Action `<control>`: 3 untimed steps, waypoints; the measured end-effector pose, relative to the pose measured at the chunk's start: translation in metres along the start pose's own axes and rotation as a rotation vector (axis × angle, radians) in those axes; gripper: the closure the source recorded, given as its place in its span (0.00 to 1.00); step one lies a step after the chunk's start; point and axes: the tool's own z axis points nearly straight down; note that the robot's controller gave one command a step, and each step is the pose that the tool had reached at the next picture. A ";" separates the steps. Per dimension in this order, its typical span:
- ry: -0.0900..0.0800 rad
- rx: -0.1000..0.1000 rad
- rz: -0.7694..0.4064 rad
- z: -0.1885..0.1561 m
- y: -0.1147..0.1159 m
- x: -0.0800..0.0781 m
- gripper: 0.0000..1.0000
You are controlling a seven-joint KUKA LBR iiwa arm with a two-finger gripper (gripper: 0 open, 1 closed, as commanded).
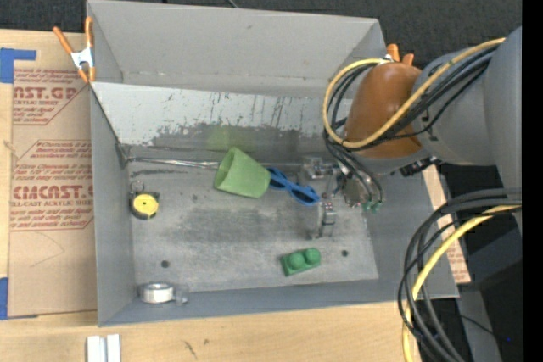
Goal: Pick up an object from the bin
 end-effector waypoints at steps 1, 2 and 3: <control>-0.002 0.001 0.001 -0.004 -0.001 -0.001 1.00; -0.009 0.002 -0.051 -0.110 0.027 0.040 1.00; -0.013 0.003 -0.060 -0.178 0.026 0.022 1.00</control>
Offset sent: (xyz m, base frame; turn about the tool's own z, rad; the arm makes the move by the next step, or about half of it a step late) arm 0.0000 0.0000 0.0000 0.0000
